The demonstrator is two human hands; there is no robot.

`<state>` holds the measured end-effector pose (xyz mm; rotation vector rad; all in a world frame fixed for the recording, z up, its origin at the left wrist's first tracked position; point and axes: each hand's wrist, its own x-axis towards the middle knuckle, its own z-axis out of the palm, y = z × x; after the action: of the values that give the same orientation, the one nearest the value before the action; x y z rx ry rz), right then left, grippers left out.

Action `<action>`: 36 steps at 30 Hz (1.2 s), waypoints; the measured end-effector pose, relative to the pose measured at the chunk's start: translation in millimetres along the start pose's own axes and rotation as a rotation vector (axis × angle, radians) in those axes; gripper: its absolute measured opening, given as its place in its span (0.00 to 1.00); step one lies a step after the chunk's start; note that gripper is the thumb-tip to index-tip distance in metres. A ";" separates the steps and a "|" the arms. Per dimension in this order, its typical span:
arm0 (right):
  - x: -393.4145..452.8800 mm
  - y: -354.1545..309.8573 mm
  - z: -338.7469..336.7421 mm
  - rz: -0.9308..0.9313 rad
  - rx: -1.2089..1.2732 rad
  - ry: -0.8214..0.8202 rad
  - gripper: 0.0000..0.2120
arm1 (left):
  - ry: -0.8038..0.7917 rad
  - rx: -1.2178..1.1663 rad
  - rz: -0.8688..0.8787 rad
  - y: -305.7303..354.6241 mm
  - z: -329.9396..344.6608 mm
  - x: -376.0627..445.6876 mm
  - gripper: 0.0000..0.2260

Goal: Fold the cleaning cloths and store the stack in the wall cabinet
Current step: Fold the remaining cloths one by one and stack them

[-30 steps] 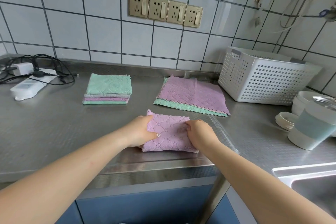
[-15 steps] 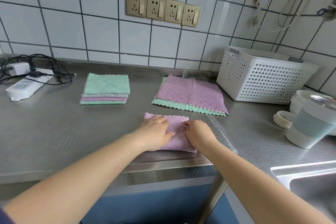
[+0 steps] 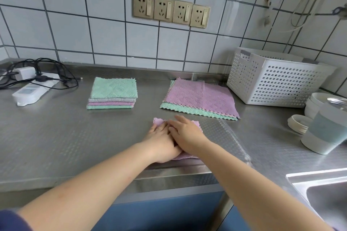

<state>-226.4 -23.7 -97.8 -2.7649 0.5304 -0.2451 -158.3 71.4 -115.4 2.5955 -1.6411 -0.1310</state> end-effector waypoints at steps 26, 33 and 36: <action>-10.6 30.2 11.3 0.227 -0.167 -0.067 0.30 | 0.059 -1.392 -0.158 -40.6 -35.2 -7.7 0.22; -13.2 27.6 9.8 0.243 -0.180 -0.016 0.29 | 0.265 -0.592 0.080 -40.4 -26.3 -13.3 0.21; -14.0 20.2 6.3 0.231 -0.041 0.101 0.30 | 0.353 -0.688 0.099 -50.8 -23.6 -12.7 0.21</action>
<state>-244.5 -34.4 -112.1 -2.7089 0.8824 -0.3238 -115.6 104.9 -96.7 1.8922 -1.2954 -0.1800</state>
